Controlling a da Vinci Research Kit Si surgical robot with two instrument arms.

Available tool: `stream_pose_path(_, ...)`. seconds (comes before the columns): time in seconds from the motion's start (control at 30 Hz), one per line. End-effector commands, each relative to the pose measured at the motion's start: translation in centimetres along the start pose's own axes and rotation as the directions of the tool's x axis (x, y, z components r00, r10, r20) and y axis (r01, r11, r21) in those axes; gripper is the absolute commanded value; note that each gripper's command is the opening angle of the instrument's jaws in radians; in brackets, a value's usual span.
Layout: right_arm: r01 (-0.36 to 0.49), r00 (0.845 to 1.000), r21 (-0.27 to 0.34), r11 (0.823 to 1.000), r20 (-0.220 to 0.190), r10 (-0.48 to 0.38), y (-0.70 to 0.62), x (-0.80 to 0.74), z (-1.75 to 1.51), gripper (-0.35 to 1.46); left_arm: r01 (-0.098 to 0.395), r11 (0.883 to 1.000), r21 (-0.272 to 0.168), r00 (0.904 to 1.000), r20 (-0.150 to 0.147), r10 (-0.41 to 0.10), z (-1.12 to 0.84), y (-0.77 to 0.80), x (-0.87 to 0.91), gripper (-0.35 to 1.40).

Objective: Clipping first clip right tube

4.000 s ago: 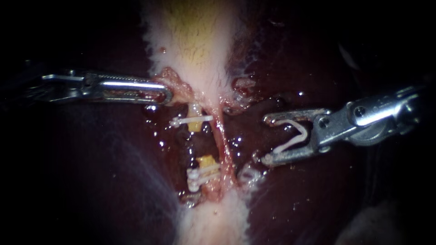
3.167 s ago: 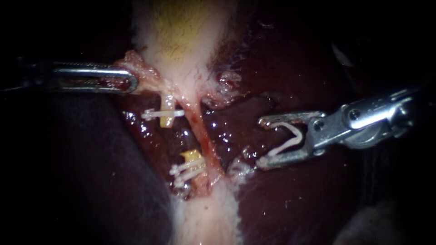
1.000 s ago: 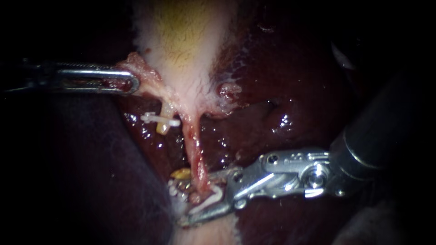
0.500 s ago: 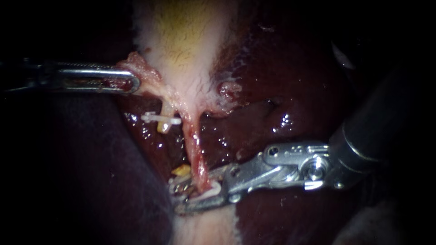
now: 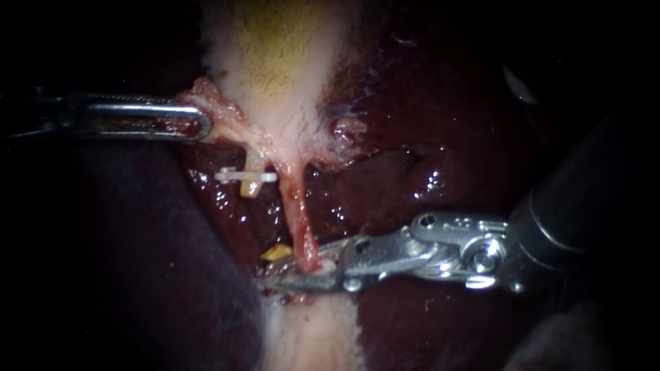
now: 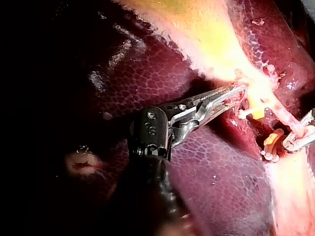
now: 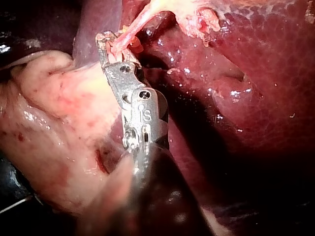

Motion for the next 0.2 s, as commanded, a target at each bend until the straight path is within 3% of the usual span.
stream_pose_path(0.03,0.0,1.0,0.0,1.0,0.0,0.0,0.01,0.0,0.0,-0.35,0.0,1.0,0.0,1.0,0.0,0.0,0.0,0.0,0.0,-0.35)
stream_pose_path(0.2,-0.005,1.0,0.002,1.0,0.002,0.005,0.01,-0.02,0.0,-0.35,0.0,1.0,0.0,1.0,0.0,0.0,0.0,0.0,0.0,-0.35)
